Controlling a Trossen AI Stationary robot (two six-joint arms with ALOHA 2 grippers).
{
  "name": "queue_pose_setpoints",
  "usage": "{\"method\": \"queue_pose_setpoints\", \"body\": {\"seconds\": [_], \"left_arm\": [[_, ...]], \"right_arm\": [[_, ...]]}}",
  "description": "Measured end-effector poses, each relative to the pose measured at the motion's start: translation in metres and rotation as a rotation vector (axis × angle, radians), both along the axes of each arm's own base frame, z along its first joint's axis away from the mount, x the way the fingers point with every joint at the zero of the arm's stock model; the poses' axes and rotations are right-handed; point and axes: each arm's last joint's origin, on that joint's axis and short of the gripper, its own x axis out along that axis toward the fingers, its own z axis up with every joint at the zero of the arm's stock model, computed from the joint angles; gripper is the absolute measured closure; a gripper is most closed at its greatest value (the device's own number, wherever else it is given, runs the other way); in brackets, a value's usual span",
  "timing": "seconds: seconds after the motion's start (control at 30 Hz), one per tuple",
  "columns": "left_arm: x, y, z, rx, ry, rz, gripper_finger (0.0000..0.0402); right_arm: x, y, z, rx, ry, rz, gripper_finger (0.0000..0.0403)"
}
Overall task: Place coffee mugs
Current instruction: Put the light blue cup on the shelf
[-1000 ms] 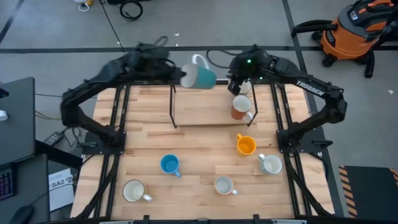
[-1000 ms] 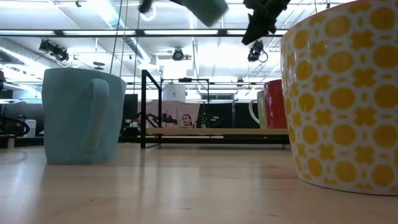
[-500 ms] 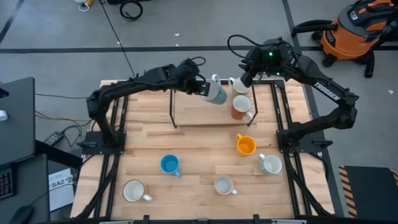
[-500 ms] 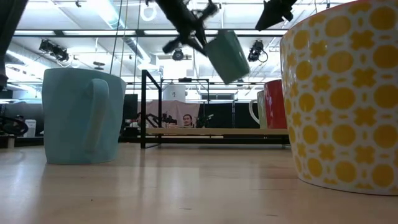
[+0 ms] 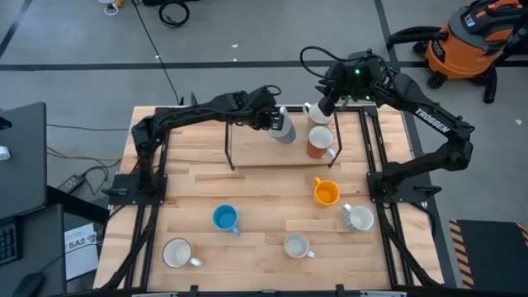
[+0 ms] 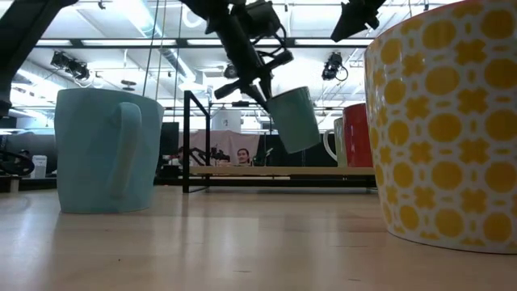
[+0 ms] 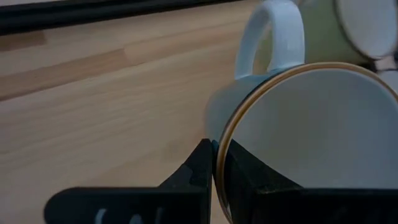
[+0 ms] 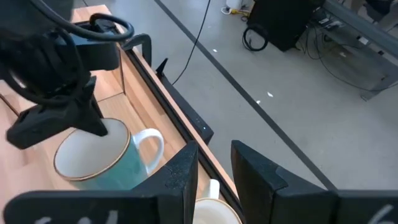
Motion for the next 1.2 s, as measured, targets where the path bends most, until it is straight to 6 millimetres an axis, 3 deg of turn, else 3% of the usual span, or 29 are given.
{"method": "queue_pose_setpoints", "body": {"seconds": [0.7, 1.2], "left_arm": [[-0.002, 0.006, -0.02, -0.012, 0.122, 0.063, 0.0372], [0.003, 0.008, -0.016, 0.014, 0.053, 0.064, 0.033]], "right_arm": [[0.0, 0.0, 0.0, -0.001, 0.0, 0.001, 0.03], [0.0, 0.0, 0.0, -0.002, 0.001, 0.002, 0.03]]}}
